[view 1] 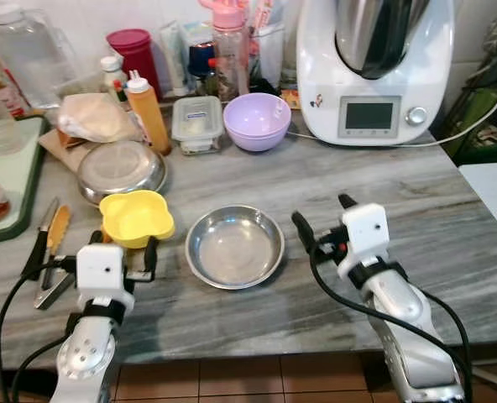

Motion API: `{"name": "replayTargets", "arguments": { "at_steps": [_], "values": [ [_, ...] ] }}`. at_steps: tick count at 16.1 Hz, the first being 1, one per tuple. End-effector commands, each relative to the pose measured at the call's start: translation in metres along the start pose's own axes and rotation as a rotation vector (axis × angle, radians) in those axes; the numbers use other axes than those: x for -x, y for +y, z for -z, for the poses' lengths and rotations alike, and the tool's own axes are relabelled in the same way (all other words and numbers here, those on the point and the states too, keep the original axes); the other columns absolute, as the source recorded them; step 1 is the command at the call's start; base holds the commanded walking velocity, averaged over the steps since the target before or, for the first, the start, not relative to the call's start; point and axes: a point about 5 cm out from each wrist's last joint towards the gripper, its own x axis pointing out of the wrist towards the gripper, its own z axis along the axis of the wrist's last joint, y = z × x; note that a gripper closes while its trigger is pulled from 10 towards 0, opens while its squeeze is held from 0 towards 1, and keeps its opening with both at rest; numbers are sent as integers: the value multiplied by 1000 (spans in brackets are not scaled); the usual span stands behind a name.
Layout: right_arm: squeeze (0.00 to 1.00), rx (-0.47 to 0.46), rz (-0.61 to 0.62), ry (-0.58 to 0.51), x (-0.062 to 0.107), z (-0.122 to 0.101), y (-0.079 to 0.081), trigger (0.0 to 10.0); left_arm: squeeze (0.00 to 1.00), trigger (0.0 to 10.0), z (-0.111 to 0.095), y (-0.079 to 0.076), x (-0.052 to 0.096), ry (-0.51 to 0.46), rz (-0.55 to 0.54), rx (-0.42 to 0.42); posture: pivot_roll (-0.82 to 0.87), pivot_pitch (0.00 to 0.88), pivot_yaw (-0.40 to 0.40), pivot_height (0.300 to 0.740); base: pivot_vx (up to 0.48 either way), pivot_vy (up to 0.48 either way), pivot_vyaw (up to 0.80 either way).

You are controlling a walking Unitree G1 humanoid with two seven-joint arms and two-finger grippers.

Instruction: Setting the table

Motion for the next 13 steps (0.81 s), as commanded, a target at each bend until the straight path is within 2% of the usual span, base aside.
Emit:
{"name": "replayTargets", "arguments": {
  "at_steps": [1,5,13],
  "values": [
    [0,-6,10,-2,-2,0,-1,10000,0,10000,0,4,-1,14,-26,-13,-146,119,78,740,0,0,0],
    [0,-8,14,-29,-8,-7,-2,10000,0,10000,-2,6,-5,10,-43,-7,-143,123,80,740,0,0,0],
    [0,-37,37,-2,-7,1,-4,10000,0,10000,-2,6,-3,21,-74,13,-135,117,71,740,-290,0,0]
  ]
}}
